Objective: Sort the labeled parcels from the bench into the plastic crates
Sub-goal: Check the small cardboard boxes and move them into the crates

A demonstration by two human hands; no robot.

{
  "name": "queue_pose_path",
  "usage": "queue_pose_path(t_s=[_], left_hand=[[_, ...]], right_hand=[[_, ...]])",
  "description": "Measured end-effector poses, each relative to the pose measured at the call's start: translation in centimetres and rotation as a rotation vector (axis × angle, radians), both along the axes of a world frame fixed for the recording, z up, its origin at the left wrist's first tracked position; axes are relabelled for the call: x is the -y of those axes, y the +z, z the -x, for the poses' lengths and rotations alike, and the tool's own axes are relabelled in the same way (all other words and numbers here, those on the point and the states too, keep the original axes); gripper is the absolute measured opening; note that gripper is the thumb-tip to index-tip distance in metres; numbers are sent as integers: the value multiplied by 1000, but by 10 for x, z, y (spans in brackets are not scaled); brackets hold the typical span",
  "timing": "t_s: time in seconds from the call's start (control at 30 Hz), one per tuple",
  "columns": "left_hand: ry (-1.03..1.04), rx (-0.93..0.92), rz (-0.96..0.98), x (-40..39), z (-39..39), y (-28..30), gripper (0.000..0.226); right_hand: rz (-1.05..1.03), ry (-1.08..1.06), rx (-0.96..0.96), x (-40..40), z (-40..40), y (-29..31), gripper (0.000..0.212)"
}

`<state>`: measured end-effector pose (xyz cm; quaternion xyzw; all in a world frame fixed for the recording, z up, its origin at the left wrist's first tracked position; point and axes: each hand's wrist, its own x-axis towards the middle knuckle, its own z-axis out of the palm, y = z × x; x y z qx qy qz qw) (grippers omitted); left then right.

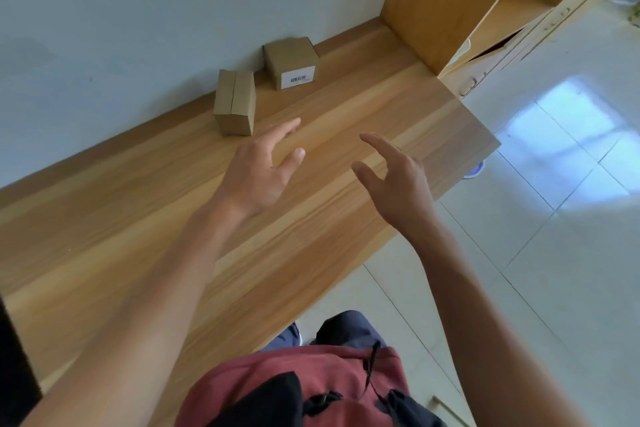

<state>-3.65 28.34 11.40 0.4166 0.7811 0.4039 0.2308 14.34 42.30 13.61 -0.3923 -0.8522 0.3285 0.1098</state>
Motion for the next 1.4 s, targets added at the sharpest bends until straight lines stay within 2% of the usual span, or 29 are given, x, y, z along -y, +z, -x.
queue_pose_path(t_s=[0.33, 0.57, 0.83, 1.03, 1.23, 1.4], left_hand=[[235, 104, 56, -46, 43, -29, 51], [401, 182, 136, -119, 63, -46, 49], [541, 262, 192, -199, 93, -81, 51], [679, 330, 175, -228, 119, -113, 59], [766, 462, 161, -240, 141, -147, 68], [822, 550, 164, -253, 154, -164, 74]], right_hand=[[129, 187, 57, -82, 75, -13, 49], [245, 314, 54, -180, 126, -50, 49], [272, 394, 160, -275, 181, -96, 49], [268, 428, 233, -303, 225, -130, 56], [274, 444, 200, -310, 258, -159, 58], [284, 469, 208, -313, 277, -173, 70]])
